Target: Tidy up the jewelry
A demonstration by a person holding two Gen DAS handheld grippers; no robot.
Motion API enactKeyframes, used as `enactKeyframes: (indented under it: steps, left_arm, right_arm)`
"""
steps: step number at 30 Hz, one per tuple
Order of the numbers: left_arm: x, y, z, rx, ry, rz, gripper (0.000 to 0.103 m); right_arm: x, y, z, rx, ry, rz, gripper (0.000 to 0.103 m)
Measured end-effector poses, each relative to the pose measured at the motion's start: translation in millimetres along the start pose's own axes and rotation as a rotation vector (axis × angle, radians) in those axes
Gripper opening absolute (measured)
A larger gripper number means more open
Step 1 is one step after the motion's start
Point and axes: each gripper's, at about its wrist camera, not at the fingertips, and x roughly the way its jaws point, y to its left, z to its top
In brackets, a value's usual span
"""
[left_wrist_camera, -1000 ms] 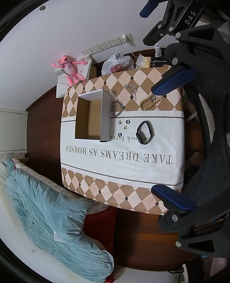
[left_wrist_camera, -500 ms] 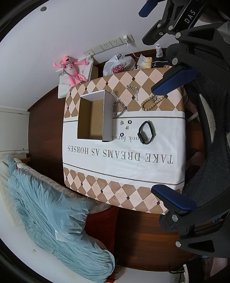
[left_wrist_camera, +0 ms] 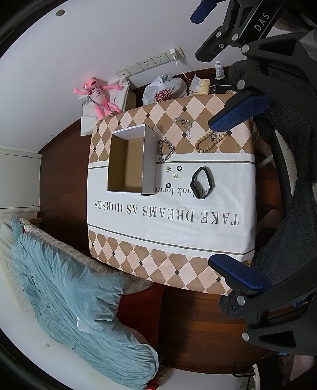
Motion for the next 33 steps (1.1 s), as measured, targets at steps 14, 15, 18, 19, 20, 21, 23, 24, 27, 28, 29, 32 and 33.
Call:
enactKeyframes:
  steps: [14, 15, 18, 19, 20, 21, 23, 24, 27, 28, 29, 32, 33]
  left_arm:
    - [-4, -2, 3, -0.002, -0.006, 0.001, 0.103]
    - [-5, -2, 3, -0.002, -0.006, 0.000, 0.103]
    - [-4, -2, 3, -0.002, -0.007, 0.000, 0.103]
    - [-4, -1, 2, -0.002, -0.007, 0.000, 0.103]
    - [-4, -1, 3, -0.002, -0.006, -0.001, 0.103]
    - [-5, -1, 3, -0.003, -0.007, -0.002, 0.103]
    - [-4, -1, 2, -0.003, -0.007, -0.001, 0.103]
    - [-4, -1, 2, -0.003, -0.007, -0.001, 0.103]
    - [-4, -1, 2, -0.002, -0.006, -0.001, 0.103]
    - [-4, -1, 2, -0.003, -0.006, -0.003, 0.103]
    - [-4, -2, 3, -0.002, -0.006, -0.004, 0.103]
    - [0, -5, 10, 0.002, -0.014, 0.007, 0.103]
    - [5, -5, 12, 0.003, -0.018, 0.018, 0.103]
  right_arm:
    - [-5, 1, 5, -0.005, -0.007, -0.002, 0.103]
    - [-6, 1, 6, -0.006, -0.007, -0.002, 0.103]
    - [-6, 1, 6, -0.004, -0.008, -0.001, 0.103]
    - [-7, 2, 7, -0.005, -0.009, -0.001, 0.103]
    - [-7, 1, 7, -0.005, -0.009, 0.000, 0.103]
    - [-7, 1, 8, -0.005, -0.009, 0.001, 0.103]
    - [-8, 2, 9, -0.006, -0.011, 0.000, 0.103]
    - [-7, 2, 8, -0.005, -0.010, 0.001, 0.103]
    - [-8, 2, 10, 0.001, -0.012, 0.000, 0.103]
    - [-8, 1, 11, 0.004, -0.011, 0.003, 0.103]
    - [-7, 1, 11, 0.005, -0.010, 0.004, 0.103]
    - [1, -2, 10, 0.012, 0.002, 0.007, 0.103]
    - [8, -4, 11, 0.020, 0.011, 0.005, 0.103]
